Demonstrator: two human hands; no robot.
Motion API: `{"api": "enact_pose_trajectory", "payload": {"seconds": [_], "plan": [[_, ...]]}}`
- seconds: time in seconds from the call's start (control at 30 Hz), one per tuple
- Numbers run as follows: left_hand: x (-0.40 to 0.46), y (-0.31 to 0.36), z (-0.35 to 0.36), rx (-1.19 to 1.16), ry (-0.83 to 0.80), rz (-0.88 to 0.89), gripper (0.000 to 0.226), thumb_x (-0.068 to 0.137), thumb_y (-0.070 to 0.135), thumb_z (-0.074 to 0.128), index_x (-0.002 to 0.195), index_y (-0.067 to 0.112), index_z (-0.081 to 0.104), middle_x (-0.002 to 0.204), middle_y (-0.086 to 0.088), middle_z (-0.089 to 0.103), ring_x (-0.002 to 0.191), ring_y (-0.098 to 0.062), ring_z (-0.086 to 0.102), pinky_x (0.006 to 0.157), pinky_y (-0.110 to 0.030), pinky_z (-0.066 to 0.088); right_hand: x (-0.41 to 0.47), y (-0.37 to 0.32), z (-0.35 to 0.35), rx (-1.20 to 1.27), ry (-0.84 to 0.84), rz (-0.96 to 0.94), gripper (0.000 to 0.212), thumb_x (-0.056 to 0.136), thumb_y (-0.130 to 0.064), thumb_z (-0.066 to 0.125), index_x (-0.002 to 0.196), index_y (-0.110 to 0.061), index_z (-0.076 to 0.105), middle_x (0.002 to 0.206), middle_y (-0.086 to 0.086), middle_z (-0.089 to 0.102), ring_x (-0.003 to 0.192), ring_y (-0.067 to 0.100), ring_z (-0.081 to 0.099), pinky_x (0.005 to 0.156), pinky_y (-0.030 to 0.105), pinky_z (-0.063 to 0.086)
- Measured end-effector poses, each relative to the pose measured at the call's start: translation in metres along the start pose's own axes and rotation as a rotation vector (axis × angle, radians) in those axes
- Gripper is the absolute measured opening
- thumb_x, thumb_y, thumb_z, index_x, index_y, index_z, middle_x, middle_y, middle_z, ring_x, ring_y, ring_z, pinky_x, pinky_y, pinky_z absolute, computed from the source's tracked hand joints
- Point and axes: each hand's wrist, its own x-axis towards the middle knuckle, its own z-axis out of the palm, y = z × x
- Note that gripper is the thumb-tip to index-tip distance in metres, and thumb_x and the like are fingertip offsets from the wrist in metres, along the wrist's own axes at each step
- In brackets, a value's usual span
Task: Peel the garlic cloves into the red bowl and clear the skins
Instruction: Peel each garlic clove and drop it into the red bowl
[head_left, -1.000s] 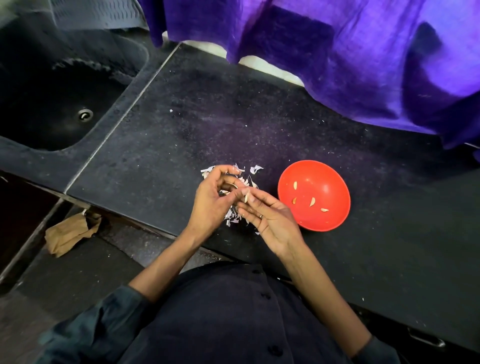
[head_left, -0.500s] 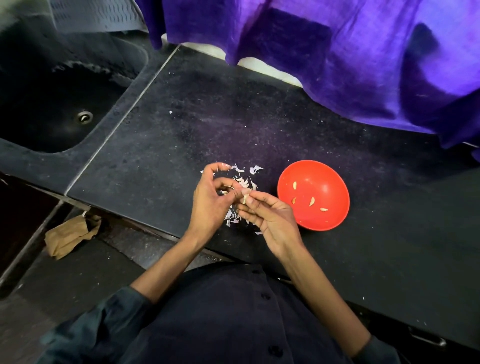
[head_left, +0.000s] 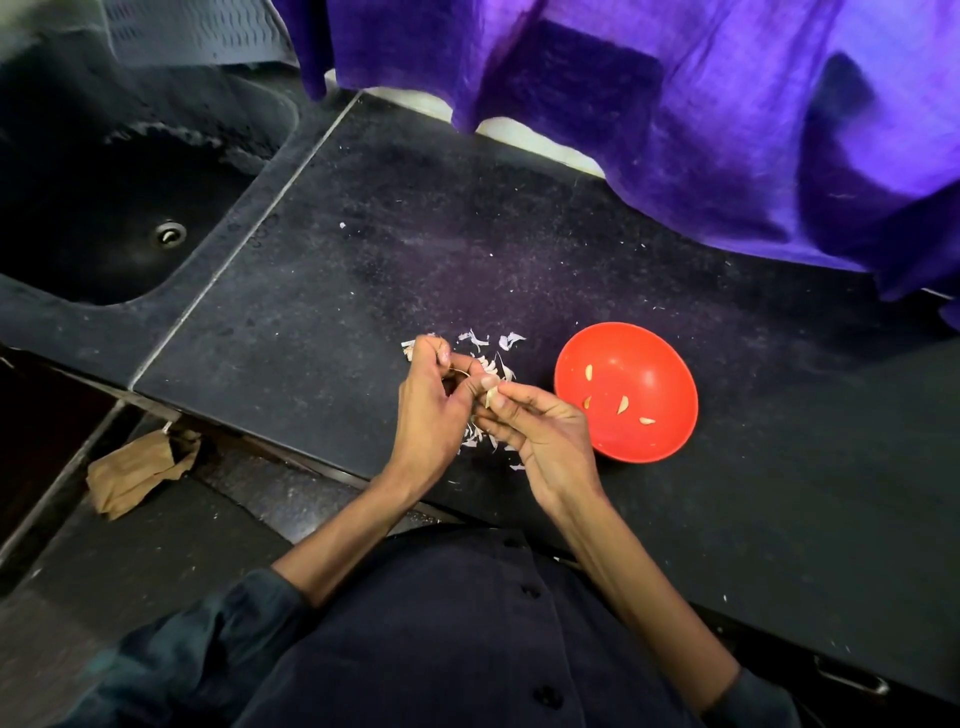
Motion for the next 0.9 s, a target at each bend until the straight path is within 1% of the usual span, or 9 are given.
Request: {"api": "enact_pose_trajectory", "payload": {"seconds": [0.1, 0.23, 0.33, 0.47, 0.57, 0.67, 0.73, 0.83, 0.9], "plan": [[-0.0006, -0.002, 0.0013, 0.016, -0.011, 0.002, 0.043, 0.087, -0.006, 0.061, 0.082, 0.023, 0.029, 0.08, 0.008, 0.063, 0.066, 0.004, 0.057, 0.064, -0.016, 0.047, 0.0001, 0.0008, -0.0007, -0.028, 0.012, -0.018, 0.015, 0.083, 0.011, 0.06, 0.093, 0.004, 0.069, 0.083, 0.007, 0.074, 0.071, 0.017, 0.07, 0.068, 0.026, 0.058], [-0.0017, -0.0041, 0.0021, 0.015, -0.031, 0.001, 0.041, 0.09, -0.006, 0.057, 0.082, 0.025, 0.03, 0.082, 0.01, 0.06, 0.066, 0.004, 0.055, 0.065, -0.019, 0.047, 0.0, 0.0023, -0.0001, -0.051, 0.026, -0.04, 0.015, 0.083, 0.012, 0.061, 0.095, 0.006, 0.068, 0.084, 0.006, 0.075, 0.071, 0.016, 0.071, 0.067, 0.026, 0.058], [-0.0042, -0.005, 0.004, 0.015, -0.04, 0.002, 0.039, 0.093, -0.004, 0.052, 0.084, 0.027, 0.031, 0.085, 0.011, 0.057, 0.069, 0.004, 0.054, 0.068, -0.023, 0.047, 0.0003, 0.0017, 0.0011, -0.076, 0.036, -0.067, 0.015, 0.081, 0.01, 0.064, 0.094, 0.005, 0.069, 0.085, 0.008, 0.075, 0.073, 0.019, 0.071, 0.068, 0.027, 0.059], [-0.0057, -0.0025, 0.0043, 0.005, -0.033, 0.013, 0.037, 0.094, -0.005, 0.05, 0.084, 0.025, 0.03, 0.084, 0.01, 0.056, 0.07, 0.004, 0.055, 0.068, -0.02, 0.048, 0.0004, 0.0022, 0.0039, -0.092, 0.041, -0.091, 0.014, 0.082, 0.009, 0.064, 0.091, 0.001, 0.071, 0.086, 0.01, 0.075, 0.073, 0.019, 0.071, 0.07, 0.029, 0.06], [-0.0056, 0.0, 0.0032, -0.029, -0.026, 0.026, 0.035, 0.094, -0.003, 0.052, 0.085, 0.022, 0.03, 0.083, 0.009, 0.057, 0.07, 0.003, 0.056, 0.069, -0.021, 0.048, 0.0, 0.0019, 0.0051, -0.058, 0.039, -0.074, 0.014, 0.084, 0.008, 0.062, 0.095, 0.003, 0.069, 0.087, 0.009, 0.075, 0.073, 0.018, 0.071, 0.069, 0.027, 0.059], [-0.0052, 0.0009, 0.0014, -0.06, -0.02, 0.023, 0.034, 0.094, -0.002, 0.054, 0.085, 0.022, 0.031, 0.083, 0.009, 0.059, 0.071, 0.001, 0.058, 0.07, -0.024, 0.05, -0.0002, 0.0005, 0.0066, 0.0, 0.027, -0.023, 0.016, 0.086, 0.009, 0.059, 0.1, 0.005, 0.066, 0.087, 0.008, 0.075, 0.073, 0.017, 0.071, 0.069, 0.025, 0.058], [-0.0043, 0.0004, 0.001, -0.071, -0.015, 0.018, 0.035, 0.093, -0.001, 0.055, 0.085, 0.024, 0.031, 0.084, 0.008, 0.059, 0.072, -0.001, 0.058, 0.071, -0.026, 0.051, 0.0, -0.0004, 0.0068, 0.058, 0.031, 0.016, 0.016, 0.087, 0.008, 0.058, 0.1, 0.004, 0.066, 0.086, 0.008, 0.075, 0.074, 0.016, 0.071, 0.069, 0.024, 0.058], [-0.0043, 0.0005, 0.0009, -0.081, -0.009, 0.013, 0.036, 0.092, -0.003, 0.055, 0.084, 0.024, 0.031, 0.084, 0.008, 0.059, 0.073, 0.001, 0.057, 0.071, -0.024, 0.05, 0.0, -0.001, 0.0073, 0.138, 0.046, 0.06, 0.016, 0.087, 0.008, 0.057, 0.099, 0.002, 0.066, 0.085, 0.009, 0.075, 0.074, 0.016, 0.072, 0.068, 0.023, 0.057], [-0.0058, 0.0009, 0.0015, -0.088, -0.015, 0.017, 0.034, 0.092, 0.0, 0.056, 0.084, 0.023, 0.032, 0.083, 0.009, 0.059, 0.075, -0.001, 0.058, 0.072, -0.025, 0.051, 0.0, -0.002, 0.0083, 0.175, 0.055, 0.088, 0.016, 0.088, 0.008, 0.056, 0.099, 0.001, 0.066, 0.085, 0.01, 0.074, 0.074, 0.015, 0.072, 0.068, 0.022, 0.057]]}}
